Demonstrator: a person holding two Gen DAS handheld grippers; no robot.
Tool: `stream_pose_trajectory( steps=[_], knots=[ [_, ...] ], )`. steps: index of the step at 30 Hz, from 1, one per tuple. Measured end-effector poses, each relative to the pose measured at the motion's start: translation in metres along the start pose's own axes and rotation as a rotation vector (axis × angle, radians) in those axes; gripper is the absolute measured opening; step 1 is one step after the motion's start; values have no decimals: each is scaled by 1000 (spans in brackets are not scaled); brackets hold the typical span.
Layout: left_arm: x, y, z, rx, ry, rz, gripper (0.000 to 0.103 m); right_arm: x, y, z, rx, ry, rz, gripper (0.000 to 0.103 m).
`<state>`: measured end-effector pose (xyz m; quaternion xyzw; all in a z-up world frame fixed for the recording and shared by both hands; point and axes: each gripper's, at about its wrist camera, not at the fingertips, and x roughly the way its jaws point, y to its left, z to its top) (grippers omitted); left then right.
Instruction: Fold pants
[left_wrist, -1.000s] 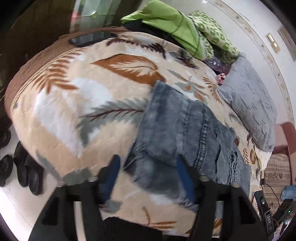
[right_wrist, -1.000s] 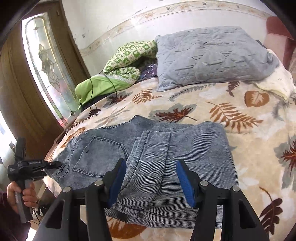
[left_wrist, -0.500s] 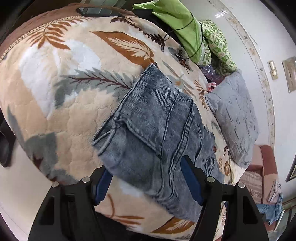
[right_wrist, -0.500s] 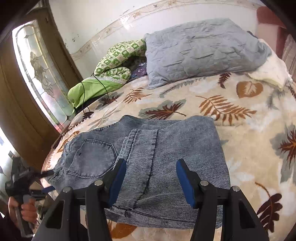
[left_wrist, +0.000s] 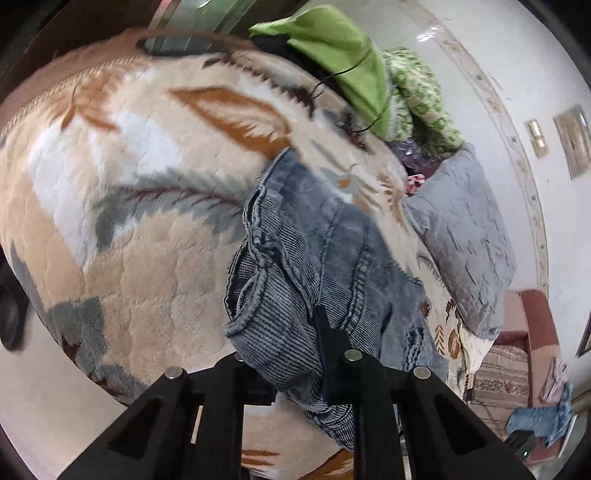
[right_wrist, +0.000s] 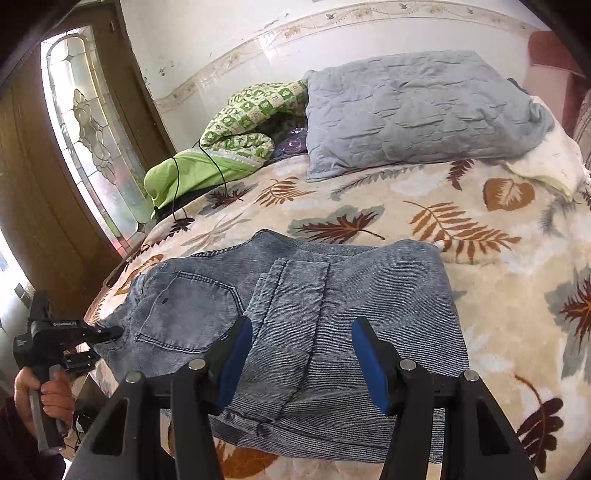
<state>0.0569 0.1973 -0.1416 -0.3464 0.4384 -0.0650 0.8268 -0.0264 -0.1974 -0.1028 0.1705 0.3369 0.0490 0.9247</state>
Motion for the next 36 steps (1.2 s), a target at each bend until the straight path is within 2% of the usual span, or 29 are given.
stream_pose_trajectory(
  steps=[6, 10, 17, 21, 27, 32, 36],
  knots=[
    [-35, -68, -2, 223, -60, -15, 14, -4, -19, 3, 72, -8, 16, 60],
    [-54, -116, -14, 355, -81, -70, 14, -19, -42, 10, 159, -60, -2, 60],
    [-51, -211, -45, 551, -38, -170, 14, -54, -93, 19, 296, -141, -35, 60],
    [-26, -252, -67, 612, 19, -216, 13, -68, -120, 19, 358, -158, -35, 60],
    [33, -281, -110, 653, 142, -246, 13, -87, -154, 15, 427, -173, -28, 60],
    [94, -284, -165, 666, 265, -205, 13, -95, -183, 8, 502, -162, -52, 60],
    [126, -274, -205, 738, 356, -148, 14, -96, -196, 5, 548, -154, -66, 60]
  ],
)
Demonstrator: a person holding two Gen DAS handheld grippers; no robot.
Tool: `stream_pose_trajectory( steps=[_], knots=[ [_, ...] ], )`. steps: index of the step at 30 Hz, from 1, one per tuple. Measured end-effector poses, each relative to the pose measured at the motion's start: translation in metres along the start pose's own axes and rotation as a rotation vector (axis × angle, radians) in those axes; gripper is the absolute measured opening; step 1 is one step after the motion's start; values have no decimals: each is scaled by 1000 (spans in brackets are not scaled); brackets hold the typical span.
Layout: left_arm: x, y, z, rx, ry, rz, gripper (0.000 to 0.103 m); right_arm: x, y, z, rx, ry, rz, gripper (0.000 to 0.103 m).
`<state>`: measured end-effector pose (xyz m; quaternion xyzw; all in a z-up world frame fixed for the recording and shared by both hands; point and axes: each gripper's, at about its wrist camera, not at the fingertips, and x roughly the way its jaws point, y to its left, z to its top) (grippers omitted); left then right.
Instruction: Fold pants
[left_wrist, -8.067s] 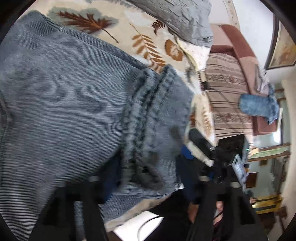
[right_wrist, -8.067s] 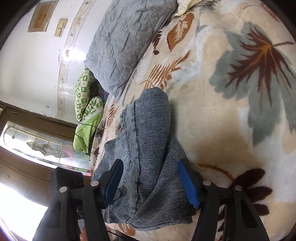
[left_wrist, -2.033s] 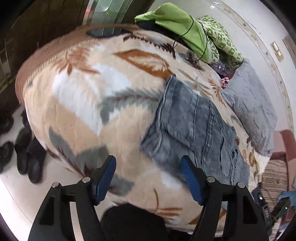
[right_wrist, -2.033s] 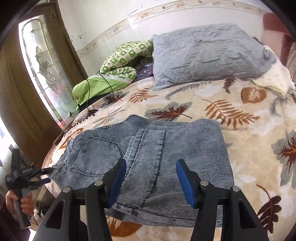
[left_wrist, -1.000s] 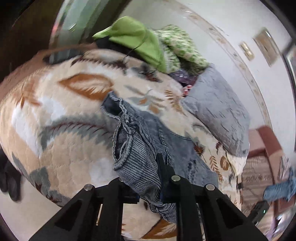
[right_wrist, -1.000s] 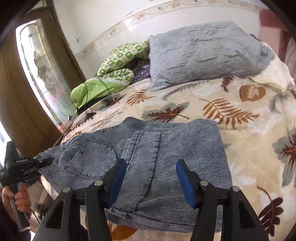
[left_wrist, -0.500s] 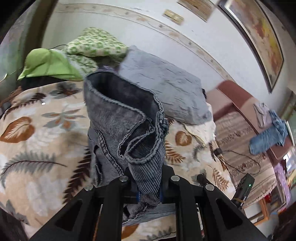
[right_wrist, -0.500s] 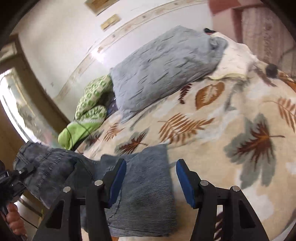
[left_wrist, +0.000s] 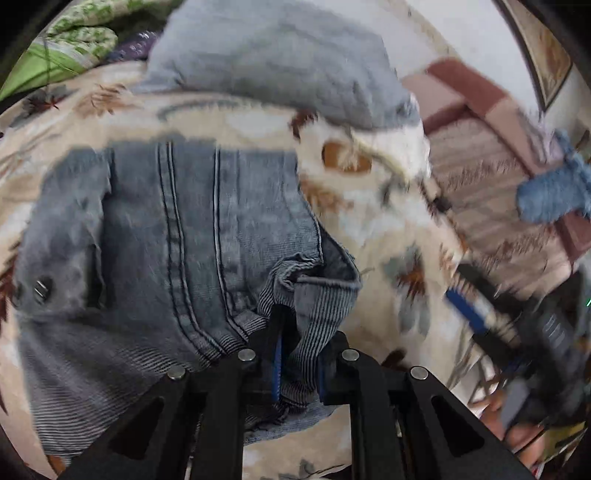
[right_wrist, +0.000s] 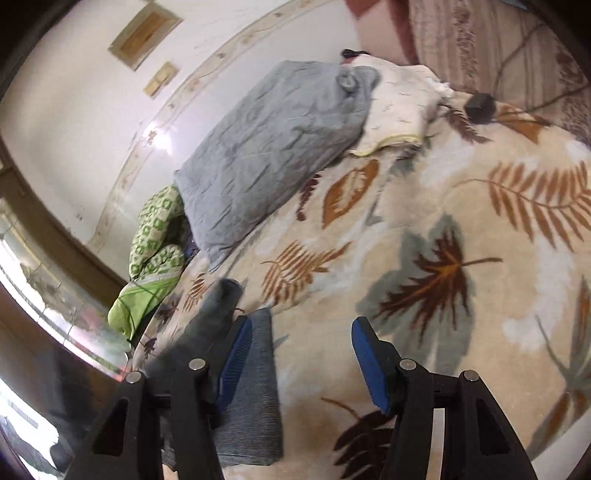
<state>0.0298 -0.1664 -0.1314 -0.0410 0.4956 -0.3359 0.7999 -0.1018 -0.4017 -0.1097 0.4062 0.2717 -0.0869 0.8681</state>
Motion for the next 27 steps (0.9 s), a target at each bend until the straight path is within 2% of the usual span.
stream_pose_trajectory(
  steps=[2, 5, 7, 8, 10, 11, 13, 15, 17, 19, 21, 25, 27],
  knots=[
    [-7, -5, -6, 28, -6, -20, 20, 2, 0, 0, 2, 7, -6, 60],
    [-31, -7, -8, 19, 28, -119, 33, 8, 13, -3, -28, 23, 1, 60],
    [-65, -8, -9, 58, -30, -123, 42, 14, 28, -7, -68, 33, 8, 60],
    [-84, -8, -11, 83, -83, -95, 49, 17, 38, -9, -96, 34, 19, 60],
    [-112, -2, -13, 120, -187, -19, 53, 23, 57, -11, -145, 36, 52, 60],
    [-115, 1, -11, 130, -214, 20, 54, 27, 67, -12, -168, 46, 70, 60],
    [-125, 18, -4, 132, -253, 145, 54, 40, 93, -15, -250, 82, 90, 60],
    [-125, 38, 4, 127, -268, 259, 54, 55, 117, -20, -344, 106, 72, 58],
    [-115, 56, 10, 110, -253, 348, 54, 75, 132, -21, -387, 149, 62, 50],
    [-100, 72, 20, 97, -221, 379, 53, 97, 144, -20, -401, 186, 54, 46],
    [-85, 84, 38, 99, -211, 420, 54, 118, 154, -15, -428, 204, 28, 46],
    [-48, 104, 73, 50, -136, 417, 54, 167, 161, 1, -404, 307, -12, 46],
    [-19, 112, 83, 37, -36, 410, 54, 193, 157, 1, -388, 390, -52, 45]
  ],
)
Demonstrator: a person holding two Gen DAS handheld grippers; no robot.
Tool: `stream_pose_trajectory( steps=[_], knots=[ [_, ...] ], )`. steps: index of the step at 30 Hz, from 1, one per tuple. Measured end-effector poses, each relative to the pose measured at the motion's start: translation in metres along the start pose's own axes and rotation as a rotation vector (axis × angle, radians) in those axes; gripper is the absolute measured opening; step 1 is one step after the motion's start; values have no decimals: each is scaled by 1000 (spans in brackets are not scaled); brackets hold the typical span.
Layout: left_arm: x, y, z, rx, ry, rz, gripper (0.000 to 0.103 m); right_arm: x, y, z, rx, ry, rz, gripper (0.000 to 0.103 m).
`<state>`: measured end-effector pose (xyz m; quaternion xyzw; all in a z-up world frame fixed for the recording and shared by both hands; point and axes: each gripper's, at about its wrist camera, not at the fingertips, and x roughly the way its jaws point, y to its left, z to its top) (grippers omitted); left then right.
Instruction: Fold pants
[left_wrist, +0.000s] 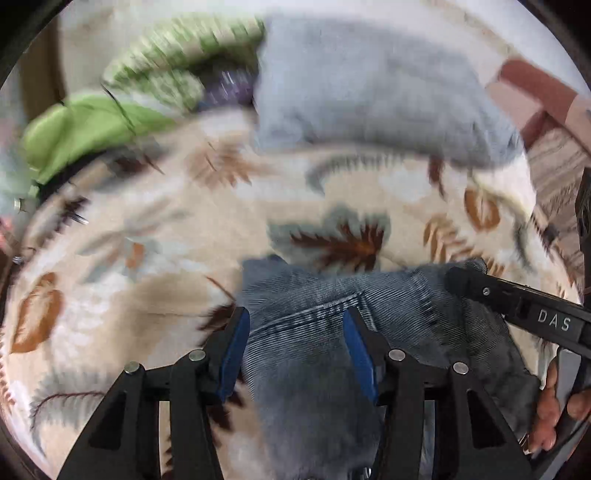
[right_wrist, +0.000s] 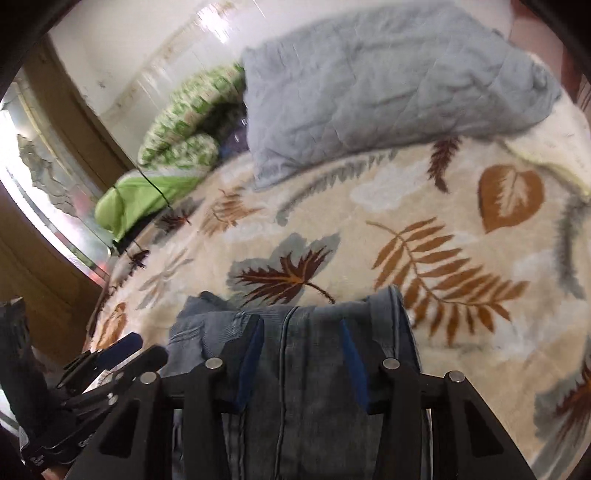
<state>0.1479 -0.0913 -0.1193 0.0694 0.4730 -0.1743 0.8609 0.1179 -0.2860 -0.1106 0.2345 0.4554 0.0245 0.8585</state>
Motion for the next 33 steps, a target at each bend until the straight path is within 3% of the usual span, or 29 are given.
stream_pose_trajectory(
  steps=[1, 3, 5, 10, 15, 19, 23, 26, 30, 33],
  knots=[
    [14, 0, 1, -11, 43, 12, 54, 14, -6, 0, 31, 51, -16, 46],
    [26, 0, -3, -9, 43, 21, 55, 33, -18, -3, 85, 112, -6, 46],
    [22, -1, -6, -4, 24, 21, 56, 35, -28, -6, 118, 104, 30, 46],
    [-10, 13, -19, -40, -12, -41, 56, -8, -31, -23, 126, 67, 83, 46],
    [-44, 6, -61, 42, -52, -91, 56, -30, -18, -69, 12, 146, 48, 46],
    [-48, -10, -100, 145, -44, -45, 56, -50, -12, -101, -50, 141, 2, 46],
    [-51, -4, -120, 105, -65, -58, 56, -60, 0, -130, -124, 97, -59, 46],
    [-53, -3, -126, 86, -67, -64, 56, -64, 0, -140, -104, 88, -59, 46],
    [-60, 2, -119, 46, -52, -82, 55, -75, -5, -143, -92, 74, -20, 46],
    [-84, 11, -118, 11, -116, -99, 57, -97, -16, -138, -42, -12, 102, 47]
  ],
)
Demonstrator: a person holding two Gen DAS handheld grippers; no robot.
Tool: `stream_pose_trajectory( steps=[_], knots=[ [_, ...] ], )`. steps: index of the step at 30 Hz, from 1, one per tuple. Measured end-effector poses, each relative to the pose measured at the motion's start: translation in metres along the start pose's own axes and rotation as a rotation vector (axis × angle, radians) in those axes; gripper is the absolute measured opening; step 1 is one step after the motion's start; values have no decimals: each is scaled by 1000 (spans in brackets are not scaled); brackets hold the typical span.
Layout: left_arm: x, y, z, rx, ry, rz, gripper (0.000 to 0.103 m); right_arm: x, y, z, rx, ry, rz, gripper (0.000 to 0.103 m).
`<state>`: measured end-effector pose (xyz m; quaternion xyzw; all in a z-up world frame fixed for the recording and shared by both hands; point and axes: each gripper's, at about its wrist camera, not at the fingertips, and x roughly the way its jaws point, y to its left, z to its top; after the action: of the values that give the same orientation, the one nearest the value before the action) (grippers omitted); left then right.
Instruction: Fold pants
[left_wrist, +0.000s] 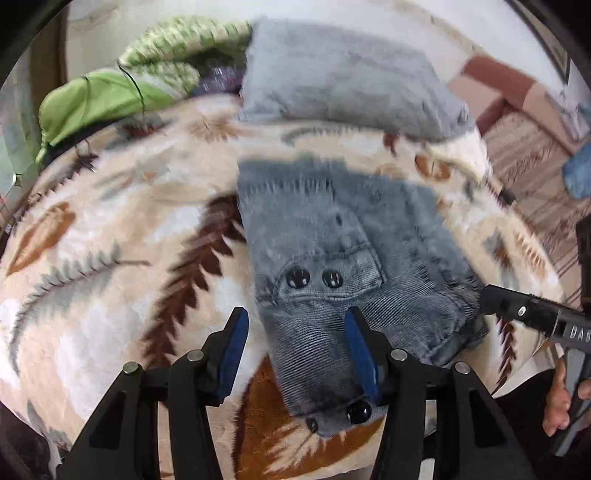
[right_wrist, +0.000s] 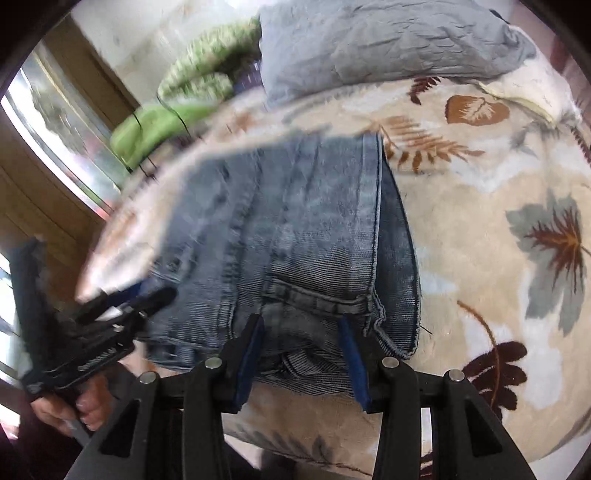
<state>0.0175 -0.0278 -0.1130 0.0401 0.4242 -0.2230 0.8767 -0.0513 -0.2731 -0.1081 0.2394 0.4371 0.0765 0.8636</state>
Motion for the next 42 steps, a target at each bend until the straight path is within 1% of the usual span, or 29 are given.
stream_pose_trajectory(
  steps=[2, 3, 4, 5, 7, 9, 11, 14, 16, 20, 26, 30, 34, 39, 42],
  knots=[
    [-16, 3, 2, 0, -50, 29, 77, -15, -5, 3, 21, -72, 11, 56],
    [-24, 5, 4, -6, -76, 46, 80, -23, -10, 6, 39, -103, 26, 64],
    [-29, 7, 6, -11, -95, 57, 81, -27, -14, 8, 57, -123, 44, 66],
    [-34, 10, 9, -14, -110, 69, 84, -30, -18, 9, 76, -138, 56, 66],
    [-36, 14, 13, -26, -108, 92, 90, -31, -24, 10, 107, -139, 49, 68],
    [-36, 20, 14, -52, -99, 109, 91, -26, -30, 13, 146, -117, 41, 68],
    [-35, 24, 13, -64, -95, 124, 91, -25, -35, 14, 179, -105, 56, 68],
    [-34, 26, 11, -67, -94, 158, 91, -31, -39, 12, 183, -131, 54, 69],
    [-35, 25, 10, -64, -101, 172, 91, -32, -40, 12, 185, -143, 57, 71],
    [-34, 26, 13, -60, -97, 188, 91, -27, -44, 16, 206, -140, 53, 72],
    [-25, 25, 19, -43, -87, 191, 91, -17, -48, 28, 204, -119, 28, 73],
    [-18, 26, 22, -49, -84, 189, 91, -5, -49, 32, 198, -86, 18, 73],
    [-12, 28, 25, -54, -76, 191, 91, 3, -49, 36, 187, -75, 17, 73],
    [-4, 26, 27, -56, -59, 178, 91, 7, -47, 39, 181, -78, 17, 73],
    [2, 25, 31, -64, -39, 132, 91, 9, -45, 40, 180, -73, 17, 73]
  ],
)
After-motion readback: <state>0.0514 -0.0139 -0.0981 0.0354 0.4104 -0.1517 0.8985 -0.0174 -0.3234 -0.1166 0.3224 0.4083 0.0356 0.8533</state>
